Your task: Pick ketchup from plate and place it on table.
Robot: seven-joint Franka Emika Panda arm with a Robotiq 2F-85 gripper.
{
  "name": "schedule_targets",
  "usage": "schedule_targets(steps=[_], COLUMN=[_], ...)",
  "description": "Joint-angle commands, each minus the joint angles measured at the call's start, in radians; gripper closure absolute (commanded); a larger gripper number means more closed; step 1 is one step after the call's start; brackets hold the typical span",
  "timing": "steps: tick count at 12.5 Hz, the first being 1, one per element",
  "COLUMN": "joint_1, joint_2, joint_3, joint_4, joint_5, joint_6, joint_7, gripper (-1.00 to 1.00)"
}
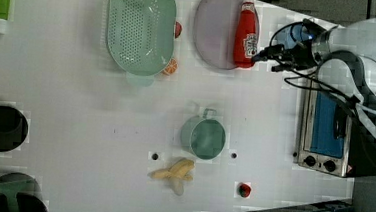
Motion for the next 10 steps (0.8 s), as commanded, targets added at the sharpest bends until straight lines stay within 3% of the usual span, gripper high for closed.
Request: schedule_targets(steps=[1, 10], joint_1=[0.008, 0.026], joint_2=[0.063, 0.252], joint_3=[0.007, 0.005], joint_4=[0.088, 0.183], joint_5=[-0.006, -0.044], joint_6=[0.035, 0.241], joint_7=[-0.131, -0.159], gripper=[-1.00, -1.00])
